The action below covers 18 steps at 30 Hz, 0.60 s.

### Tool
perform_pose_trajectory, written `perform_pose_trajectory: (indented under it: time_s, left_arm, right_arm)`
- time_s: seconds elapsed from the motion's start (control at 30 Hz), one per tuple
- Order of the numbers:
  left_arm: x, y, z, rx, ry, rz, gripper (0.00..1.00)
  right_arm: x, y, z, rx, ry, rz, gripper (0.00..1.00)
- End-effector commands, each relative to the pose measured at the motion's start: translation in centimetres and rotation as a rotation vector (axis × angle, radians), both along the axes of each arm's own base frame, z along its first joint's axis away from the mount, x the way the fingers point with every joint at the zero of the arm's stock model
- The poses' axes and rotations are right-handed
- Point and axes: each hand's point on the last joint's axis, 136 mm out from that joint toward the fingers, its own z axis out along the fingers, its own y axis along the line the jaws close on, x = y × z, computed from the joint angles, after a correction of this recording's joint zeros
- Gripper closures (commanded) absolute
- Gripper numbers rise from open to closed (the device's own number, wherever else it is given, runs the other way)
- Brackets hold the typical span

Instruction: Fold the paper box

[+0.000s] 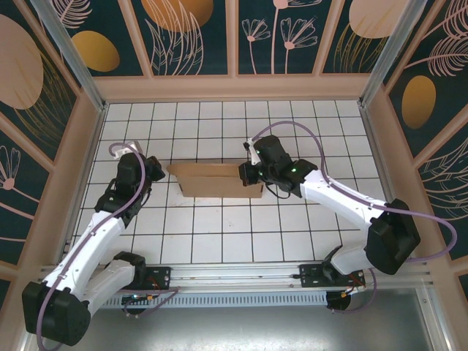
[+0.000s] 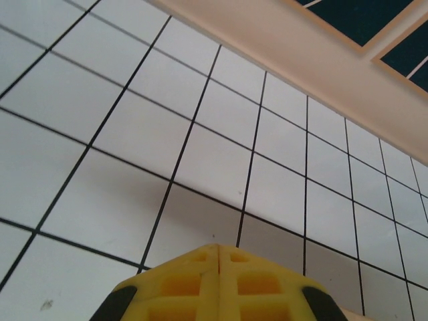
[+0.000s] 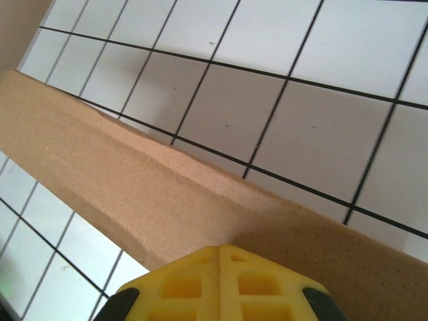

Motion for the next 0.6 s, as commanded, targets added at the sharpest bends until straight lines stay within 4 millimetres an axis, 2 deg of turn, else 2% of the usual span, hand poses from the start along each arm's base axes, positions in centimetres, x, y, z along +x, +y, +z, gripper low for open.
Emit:
perform_pose_trajectory:
  time_s: [0.0, 0.13, 0.33, 0.4, 0.47, 0.53, 0.57]
  left_arm:
    - [-0.1, -0.2, 1.9, 0.070, -0.030, -0.061, 1.00]
    - [0.1, -0.9, 2.2, 0.085, -0.037, -0.111, 1.00]
    - [0.2, -2.4, 1.2, 0.053, -0.005, -0.179, 0.94]
    - [0.3, -2.6, 1.0, 0.068, 0.022, -0.200, 0.90]
    - [0.3, -2.9, 1.6, 0.093, 0.028, -0.231, 0.80]
    - [0.1, -3.5, 3.2, 0.121, -0.014, -0.295, 0.74]
    - [0.0, -3.6, 4.1, 0.137, -0.044, -0.307, 0.71]
  right_arm:
    - [-1.1, -4.2, -3.1, -0.188, 0.069, -0.034, 1.00]
    - [-0.9, -4.4, -2.4, -0.185, 0.043, -0.016, 1.00]
    - [-1.2, -3.4, -1.9, -0.148, 0.044, 0.026, 0.99]
    - [-1.3, -3.0, -0.9, -0.123, 0.027, 0.044, 0.98]
    - [-1.6, -2.3, 0.8, -0.080, -0.004, 0.083, 0.94]
    - [-1.9, -1.8, 2.7, -0.035, -0.029, 0.112, 0.84]
    - [-2.1, -1.5, 4.2, -0.002, -0.056, 0.134, 0.75]
